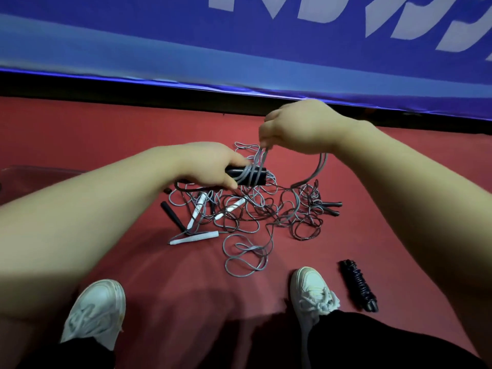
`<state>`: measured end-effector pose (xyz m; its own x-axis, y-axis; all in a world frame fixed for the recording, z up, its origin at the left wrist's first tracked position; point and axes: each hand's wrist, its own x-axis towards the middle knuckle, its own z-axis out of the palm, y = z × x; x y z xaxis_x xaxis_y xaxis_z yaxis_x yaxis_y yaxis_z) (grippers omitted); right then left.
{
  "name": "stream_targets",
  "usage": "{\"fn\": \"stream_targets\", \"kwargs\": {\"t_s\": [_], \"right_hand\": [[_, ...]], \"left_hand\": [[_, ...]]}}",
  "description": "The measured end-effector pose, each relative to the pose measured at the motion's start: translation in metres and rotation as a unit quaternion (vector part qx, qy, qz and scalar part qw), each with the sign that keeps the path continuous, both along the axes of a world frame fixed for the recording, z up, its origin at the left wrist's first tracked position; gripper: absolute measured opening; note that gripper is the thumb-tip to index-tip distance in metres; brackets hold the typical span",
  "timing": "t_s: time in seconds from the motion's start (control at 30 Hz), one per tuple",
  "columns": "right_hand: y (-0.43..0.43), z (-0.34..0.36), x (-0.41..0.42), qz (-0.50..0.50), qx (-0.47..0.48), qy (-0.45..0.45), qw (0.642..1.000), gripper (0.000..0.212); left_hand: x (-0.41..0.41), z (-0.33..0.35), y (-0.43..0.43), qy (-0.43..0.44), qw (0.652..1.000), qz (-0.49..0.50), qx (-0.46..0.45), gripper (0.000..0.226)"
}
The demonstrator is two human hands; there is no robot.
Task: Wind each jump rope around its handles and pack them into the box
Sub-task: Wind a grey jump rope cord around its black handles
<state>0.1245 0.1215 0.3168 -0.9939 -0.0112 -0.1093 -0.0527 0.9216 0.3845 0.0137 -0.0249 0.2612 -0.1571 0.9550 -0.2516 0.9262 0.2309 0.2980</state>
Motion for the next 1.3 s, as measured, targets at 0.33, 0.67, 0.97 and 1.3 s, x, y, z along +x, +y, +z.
{"fn": "stream_targets", "kwargs": {"t_s": [0.33,0.67,0.97,1.3], "right_hand": [[0.011,-0.04,0.007,-0.089,-0.583,0.108,0.8,0.028],[-0.002,-0.065,-0.01,-0.131,-0.756,0.144,0.625,0.044],[-0.01,-0.065,-0.009,-0.123,-0.703,0.277,0.644,0.022],[-0.023,-0.063,-0.014,-0.176,-0.305,0.362,0.863,0.029]], "left_hand": [[-0.004,0.023,-0.019,-0.393,0.914,0.002,0.101,0.019],[-0.001,0.033,-0.014,-0.352,0.91,0.022,0.219,0.069],[-0.011,0.028,-0.01,-0.333,0.876,0.184,0.296,0.062],[-0.01,0.024,-0.009,-0.254,0.914,0.192,0.251,0.064]]}}
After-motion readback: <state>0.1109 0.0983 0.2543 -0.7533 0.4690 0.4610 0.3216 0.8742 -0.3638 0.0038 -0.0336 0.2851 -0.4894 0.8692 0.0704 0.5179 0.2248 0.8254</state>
